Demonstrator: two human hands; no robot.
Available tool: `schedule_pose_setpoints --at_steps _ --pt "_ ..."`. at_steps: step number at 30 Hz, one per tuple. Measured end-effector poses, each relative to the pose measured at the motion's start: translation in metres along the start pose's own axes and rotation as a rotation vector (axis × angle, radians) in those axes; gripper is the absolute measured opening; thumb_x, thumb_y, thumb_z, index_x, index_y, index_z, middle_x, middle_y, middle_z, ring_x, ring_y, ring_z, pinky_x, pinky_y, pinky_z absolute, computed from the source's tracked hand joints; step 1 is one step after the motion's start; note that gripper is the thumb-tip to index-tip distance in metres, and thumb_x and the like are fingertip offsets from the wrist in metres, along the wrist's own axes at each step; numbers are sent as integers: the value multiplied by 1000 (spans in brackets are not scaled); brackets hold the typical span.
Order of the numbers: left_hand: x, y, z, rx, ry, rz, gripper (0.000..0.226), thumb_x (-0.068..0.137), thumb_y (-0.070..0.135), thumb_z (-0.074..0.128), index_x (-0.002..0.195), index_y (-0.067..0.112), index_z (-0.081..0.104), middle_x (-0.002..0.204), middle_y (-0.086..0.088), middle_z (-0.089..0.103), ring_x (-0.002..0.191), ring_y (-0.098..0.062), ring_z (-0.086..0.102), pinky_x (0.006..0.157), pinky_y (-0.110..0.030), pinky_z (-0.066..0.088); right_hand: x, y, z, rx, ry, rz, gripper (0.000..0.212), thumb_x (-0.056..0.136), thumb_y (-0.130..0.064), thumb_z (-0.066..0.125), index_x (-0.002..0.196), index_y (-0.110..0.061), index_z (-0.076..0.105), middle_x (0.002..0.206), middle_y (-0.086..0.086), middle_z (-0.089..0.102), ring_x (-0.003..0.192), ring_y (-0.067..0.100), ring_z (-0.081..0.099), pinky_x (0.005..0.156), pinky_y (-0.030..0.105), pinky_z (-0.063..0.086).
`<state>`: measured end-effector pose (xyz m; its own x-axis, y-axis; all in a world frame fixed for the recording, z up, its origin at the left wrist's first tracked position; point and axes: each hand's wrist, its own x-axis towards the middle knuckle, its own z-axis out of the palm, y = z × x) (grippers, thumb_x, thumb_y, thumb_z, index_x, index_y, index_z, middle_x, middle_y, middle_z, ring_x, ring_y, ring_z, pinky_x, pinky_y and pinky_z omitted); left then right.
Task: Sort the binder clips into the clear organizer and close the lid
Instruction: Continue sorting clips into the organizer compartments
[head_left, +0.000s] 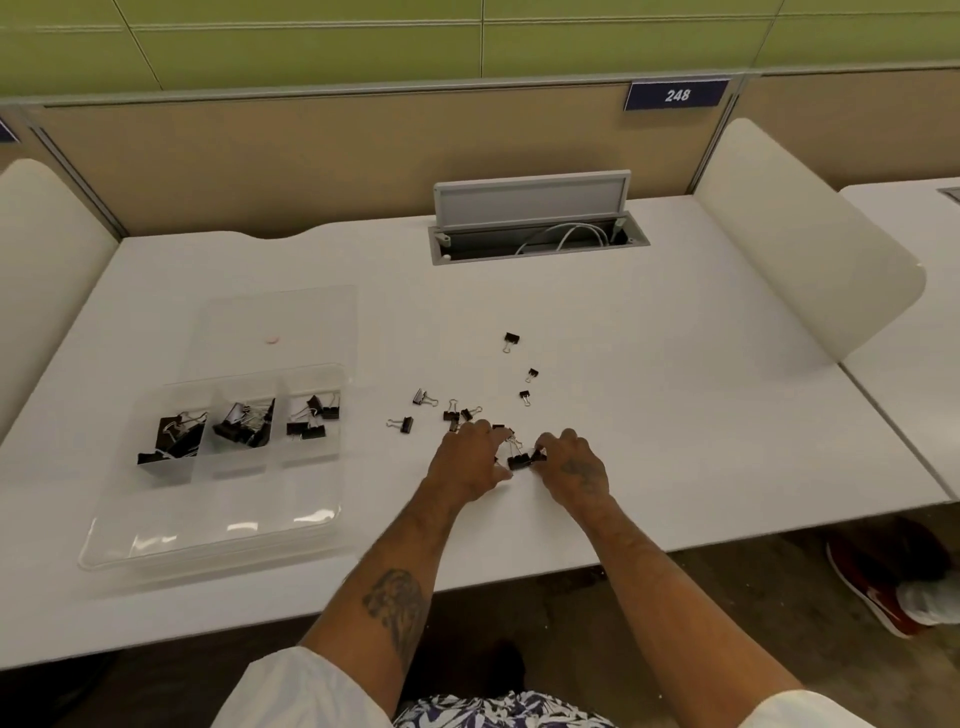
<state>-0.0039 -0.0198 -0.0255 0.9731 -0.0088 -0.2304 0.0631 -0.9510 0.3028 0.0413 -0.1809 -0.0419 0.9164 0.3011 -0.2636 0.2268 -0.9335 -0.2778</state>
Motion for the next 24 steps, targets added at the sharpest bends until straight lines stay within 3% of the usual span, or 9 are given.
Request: schedule_pose_setpoints --at_steps 4,10,18,21,24 --pt "7 8 7 24 -16 -22 64 85 46 65 141 26 42 135 -4 50 128 -24 44 102 -40 39 4 4 -2 66 15 -21 23 96 -24 46 115 -13 53 114 12 54 105 29 54 79 34 44" --pt "20 22 18 167 -34 -9 62 87 45 63 142 26 40 134 -5 50 126 -26 43 101 -41 38 10 17 -15 267 27 -11 40 101 -24 38 140 -24 42 126 13 49 108 31 55 86 36 45" --pt "29 32 31 350 36 47 27 95 23 51 121 18 59 118 -9 57 114 -28 49 100 -41 32 13 42 -31 435 125 106 41 98 -17 36 135 -24 50 126 8 51 115 28 52 94 34 43" --pt "32 36 29 347 60 66 25 95 20 50 118 18 59 113 -8 59 108 -28 53 98 -41 33 15 47 -32 547 186 156 34 95 -15 42 126 -18 58 116 9 60 104 26 58 89 34 48" --pt "36 37 23 83 101 15 22 96 23 51 117 22 56 109 -4 59 102 -25 59 91 -39 39 17 48 -33 701 237 238 25 90 -15 53 113 -16 61 98 7 69 82 23 62 73 30 48"
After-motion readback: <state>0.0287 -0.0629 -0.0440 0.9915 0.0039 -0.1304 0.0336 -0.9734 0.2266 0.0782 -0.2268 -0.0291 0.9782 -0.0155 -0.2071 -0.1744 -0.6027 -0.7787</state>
